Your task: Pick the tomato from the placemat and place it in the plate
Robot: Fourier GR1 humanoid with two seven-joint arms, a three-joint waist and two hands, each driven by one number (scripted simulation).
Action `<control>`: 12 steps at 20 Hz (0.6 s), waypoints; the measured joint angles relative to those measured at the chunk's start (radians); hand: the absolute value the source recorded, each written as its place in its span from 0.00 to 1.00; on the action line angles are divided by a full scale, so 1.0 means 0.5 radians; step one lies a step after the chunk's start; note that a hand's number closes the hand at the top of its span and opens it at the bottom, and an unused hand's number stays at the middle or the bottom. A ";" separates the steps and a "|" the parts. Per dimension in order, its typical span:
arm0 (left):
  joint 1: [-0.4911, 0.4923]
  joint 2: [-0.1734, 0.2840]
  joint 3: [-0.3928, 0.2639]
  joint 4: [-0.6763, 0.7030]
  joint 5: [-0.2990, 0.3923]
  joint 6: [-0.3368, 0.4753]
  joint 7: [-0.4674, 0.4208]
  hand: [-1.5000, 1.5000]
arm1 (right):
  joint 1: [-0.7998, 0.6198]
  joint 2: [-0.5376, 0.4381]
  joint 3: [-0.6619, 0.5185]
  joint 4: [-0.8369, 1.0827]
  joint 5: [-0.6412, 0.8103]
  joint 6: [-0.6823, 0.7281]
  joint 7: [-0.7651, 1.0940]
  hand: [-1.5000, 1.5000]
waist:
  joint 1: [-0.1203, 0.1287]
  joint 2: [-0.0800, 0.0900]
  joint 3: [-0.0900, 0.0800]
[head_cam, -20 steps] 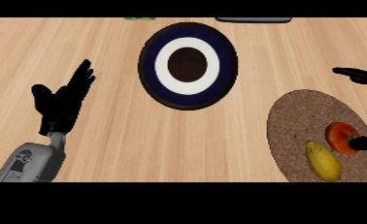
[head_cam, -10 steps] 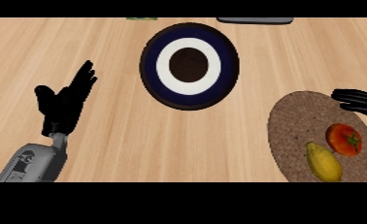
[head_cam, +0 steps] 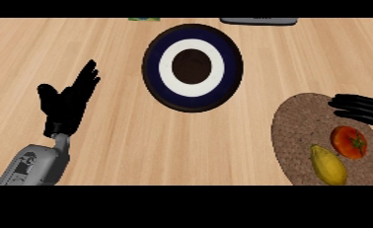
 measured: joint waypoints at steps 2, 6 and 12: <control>0.000 0.014 0.024 0.017 0.004 -0.017 -0.006 0.50 | -0.010 0.043 0.040 0.066 0.074 -0.051 -0.018 0.00 | -0.008 -0.001 -0.002; 0.021 -0.002 0.034 0.033 -0.010 -0.023 -0.033 0.50 | -0.089 0.063 0.095 0.151 0.172 -0.107 -0.023 0.00 | -0.018 -0.005 -0.004; 0.000 0.000 0.073 0.077 -0.022 -0.047 -0.033 0.50 | -0.170 0.169 0.147 0.298 0.267 -0.200 -0.020 0.00 | -0.034 -0.007 -0.005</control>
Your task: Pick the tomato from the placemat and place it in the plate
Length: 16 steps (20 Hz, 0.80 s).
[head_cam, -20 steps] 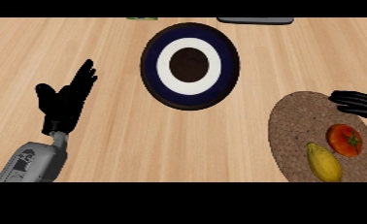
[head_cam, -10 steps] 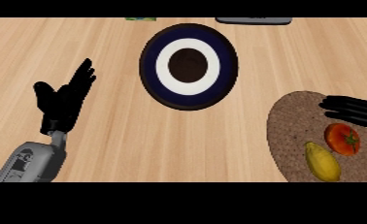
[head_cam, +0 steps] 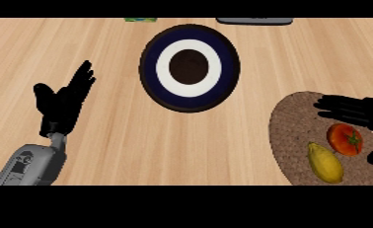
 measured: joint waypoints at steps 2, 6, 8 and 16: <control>0.002 -0.009 0.001 -0.025 -0.010 0.012 0.017 0.50 | 0.002 0.040 0.023 0.019 0.031 -0.028 0.002 0.00 | -0.006 -0.003 0.000; 0.035 -0.021 0.008 -0.031 -0.026 0.002 0.008 0.50 | -0.045 0.106 0.038 0.070 0.088 -0.078 0.012 0.00 | -0.012 -0.006 -0.001; 0.034 -0.018 0.025 -0.026 -0.026 -0.010 0.011 0.50 | -0.074 0.158 0.061 0.113 0.142 -0.108 0.019 0.00 | -0.012 -0.006 -0.003; 0.081 -0.033 0.038 -0.056 -0.040 -0.033 0.005 0.50 | -0.074 0.152 0.179 0.071 0.313 -0.215 -0.006 1.00 | -0.025 -0.012 -0.009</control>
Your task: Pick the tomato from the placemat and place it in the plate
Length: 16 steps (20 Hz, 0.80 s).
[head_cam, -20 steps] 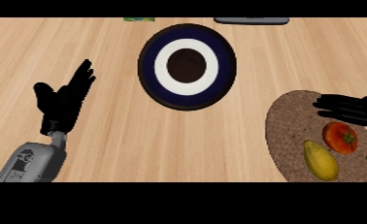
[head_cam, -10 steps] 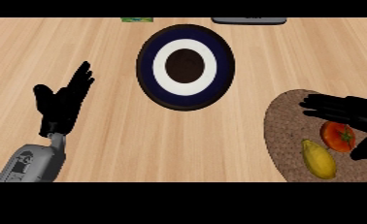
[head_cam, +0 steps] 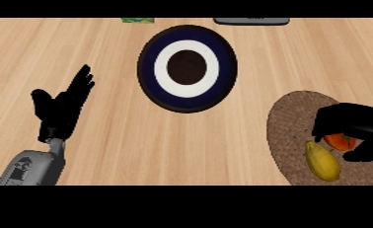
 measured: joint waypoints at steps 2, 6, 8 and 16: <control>0.025 0.000 -0.002 -0.037 -0.012 0.009 0.006 0.50 | 0.014 0.007 0.009 0.000 0.007 -0.028 -0.011 1.00 | 0.004 -0.002 -0.003; 0.019 -0.013 0.002 -0.035 -0.026 0.009 0.014 0.50 | 0.035 0.031 0.017 -0.012 0.001 -0.056 -0.027 1.00 | -0.001 -0.005 -0.012; -0.010 -0.016 0.014 -0.011 -0.029 0.006 0.023 0.50 | 0.033 0.045 0.014 -0.015 -0.014 -0.061 -0.031 1.00 | -0.005 -0.005 -0.015; 0.005 -0.013 0.026 -0.020 -0.043 0.001 0.029 0.50 | 0.002 0.380 0.000 -0.300 -0.133 0.027 0.415 1.00 | -0.025 -0.035 -0.047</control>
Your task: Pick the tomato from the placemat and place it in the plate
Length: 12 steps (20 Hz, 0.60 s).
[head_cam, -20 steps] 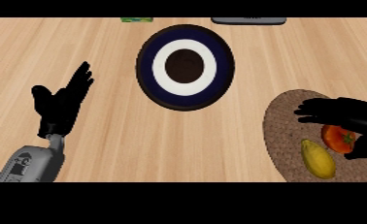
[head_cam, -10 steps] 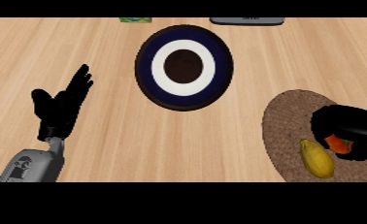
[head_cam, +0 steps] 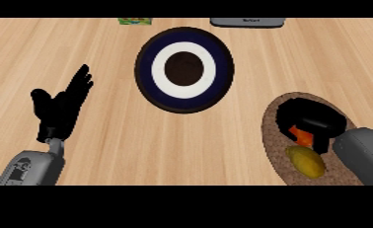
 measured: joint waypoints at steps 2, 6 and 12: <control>-0.003 -0.001 -0.006 0.000 -0.003 -0.002 0.003 0.50 | -0.021 0.160 0.020 -0.051 -0.007 0.062 0.190 1.00 | 0.008 -0.010 -0.011; -0.001 -0.002 -0.002 0.015 -0.002 -0.001 0.008 0.50 | -0.073 0.560 -0.038 -0.193 -0.115 0.049 0.618 1.00 | -0.006 -0.029 0.002; 0.018 -0.002 0.008 0.025 -0.009 0.019 0.019 0.50 | -0.218 1.093 -0.168 -0.401 -0.094 -0.348 1.379 1.00 | -0.033 -0.045 0.029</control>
